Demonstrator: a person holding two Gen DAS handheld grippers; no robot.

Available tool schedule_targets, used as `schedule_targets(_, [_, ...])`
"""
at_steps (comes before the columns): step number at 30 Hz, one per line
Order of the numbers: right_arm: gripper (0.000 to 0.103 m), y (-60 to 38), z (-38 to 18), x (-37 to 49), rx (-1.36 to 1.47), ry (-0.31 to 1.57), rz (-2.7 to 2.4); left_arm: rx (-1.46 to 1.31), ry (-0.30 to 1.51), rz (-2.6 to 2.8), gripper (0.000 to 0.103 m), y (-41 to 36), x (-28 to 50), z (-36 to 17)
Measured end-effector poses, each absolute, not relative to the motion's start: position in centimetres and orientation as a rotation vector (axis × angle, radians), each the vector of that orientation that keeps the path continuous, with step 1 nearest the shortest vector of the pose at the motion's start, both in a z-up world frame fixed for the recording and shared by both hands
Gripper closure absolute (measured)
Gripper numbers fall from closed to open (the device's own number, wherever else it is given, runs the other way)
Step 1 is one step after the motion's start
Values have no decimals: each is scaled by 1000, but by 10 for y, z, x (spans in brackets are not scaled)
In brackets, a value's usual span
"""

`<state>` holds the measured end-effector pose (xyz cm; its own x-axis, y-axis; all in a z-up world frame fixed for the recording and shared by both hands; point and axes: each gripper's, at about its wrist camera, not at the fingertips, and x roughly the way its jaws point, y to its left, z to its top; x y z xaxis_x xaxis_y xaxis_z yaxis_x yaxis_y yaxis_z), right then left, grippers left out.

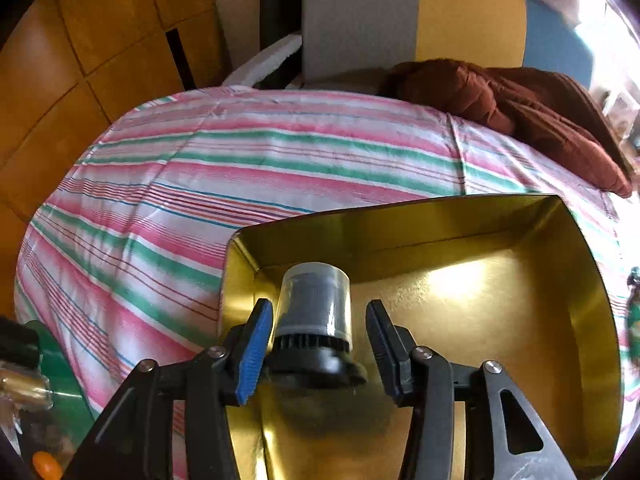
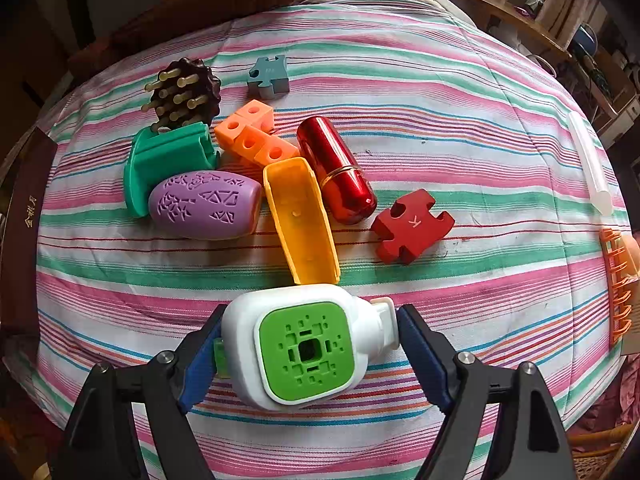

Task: Organize rigid objects
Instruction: 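Lower the black cylinder into the gold tray and open the left gripper, then carry the white-green bottle in the right gripper toward the gold tray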

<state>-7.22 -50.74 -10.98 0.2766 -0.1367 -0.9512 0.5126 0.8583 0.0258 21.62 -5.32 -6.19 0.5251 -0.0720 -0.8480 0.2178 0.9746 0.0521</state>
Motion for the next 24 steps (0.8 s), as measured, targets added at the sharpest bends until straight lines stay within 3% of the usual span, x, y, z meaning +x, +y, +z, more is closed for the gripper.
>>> schedule_targets(3, [19,-509,-111,-72,363,1219,-448,152,967,-162,45,-47,201,-53])
schedule_targets(13, [19,-519,-106,-78,406,1203,-441,122,880,-276,45,-49,110,-29])
schedule_targets(24, [20,-514,-104,-78,378,1206,-449,68,943,-351,45,-60,61,-38])
